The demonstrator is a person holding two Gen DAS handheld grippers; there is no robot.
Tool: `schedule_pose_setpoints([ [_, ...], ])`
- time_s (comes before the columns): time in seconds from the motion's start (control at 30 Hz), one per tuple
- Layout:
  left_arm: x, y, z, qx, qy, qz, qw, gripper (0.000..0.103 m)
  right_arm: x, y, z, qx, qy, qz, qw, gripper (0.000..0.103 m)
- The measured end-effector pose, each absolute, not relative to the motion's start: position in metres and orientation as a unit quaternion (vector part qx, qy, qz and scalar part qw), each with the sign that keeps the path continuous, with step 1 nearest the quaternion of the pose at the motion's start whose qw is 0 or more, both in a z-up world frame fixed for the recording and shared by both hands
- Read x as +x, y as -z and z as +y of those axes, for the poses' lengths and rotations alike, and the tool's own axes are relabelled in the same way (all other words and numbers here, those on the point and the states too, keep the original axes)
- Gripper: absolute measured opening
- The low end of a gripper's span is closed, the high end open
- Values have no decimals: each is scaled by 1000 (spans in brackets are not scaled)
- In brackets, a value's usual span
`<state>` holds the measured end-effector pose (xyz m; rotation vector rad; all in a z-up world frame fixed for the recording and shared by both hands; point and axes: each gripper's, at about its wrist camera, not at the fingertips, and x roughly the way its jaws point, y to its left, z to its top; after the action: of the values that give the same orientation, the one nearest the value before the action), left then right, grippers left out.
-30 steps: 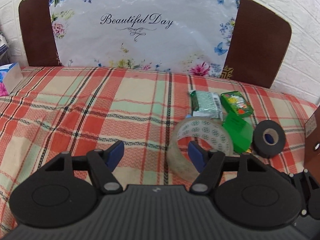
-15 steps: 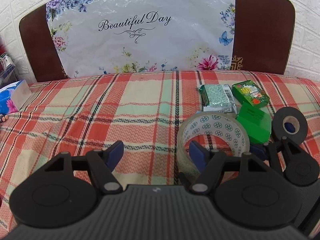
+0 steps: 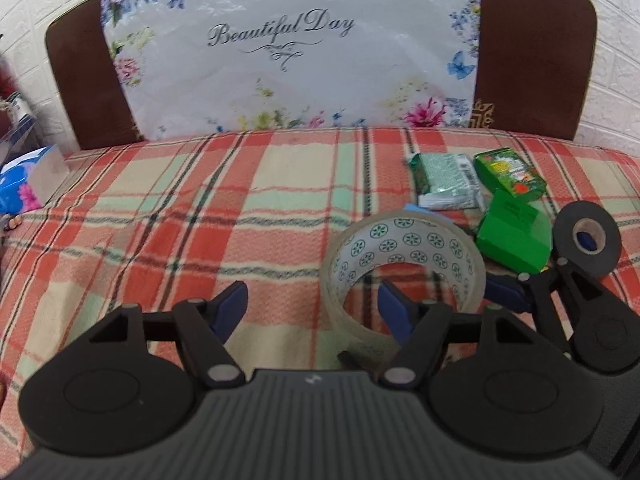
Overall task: Organize objects
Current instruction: 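Grasp the clear patterned tape roll by its rim with the left gripper, then lift the clear tape roll into the brown box and release it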
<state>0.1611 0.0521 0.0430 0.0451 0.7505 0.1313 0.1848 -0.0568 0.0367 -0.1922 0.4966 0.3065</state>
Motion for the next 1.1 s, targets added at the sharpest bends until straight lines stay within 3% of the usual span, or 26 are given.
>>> schedule_pose_setpoints([
  [0.37, 146, -35, 70, 2, -77, 387, 919, 74, 167, -34, -36, -155, -205, 226, 940, 85],
  [0.7, 148, -32, 73, -11, -70, 391, 918, 67, 167, -32, -35, -155, -207, 231, 938, 85],
  [1.1, 149, -31, 73, -13, -71, 393, 917, 66, 163, -30, -34, -158, -207, 229, 938, 85],
])
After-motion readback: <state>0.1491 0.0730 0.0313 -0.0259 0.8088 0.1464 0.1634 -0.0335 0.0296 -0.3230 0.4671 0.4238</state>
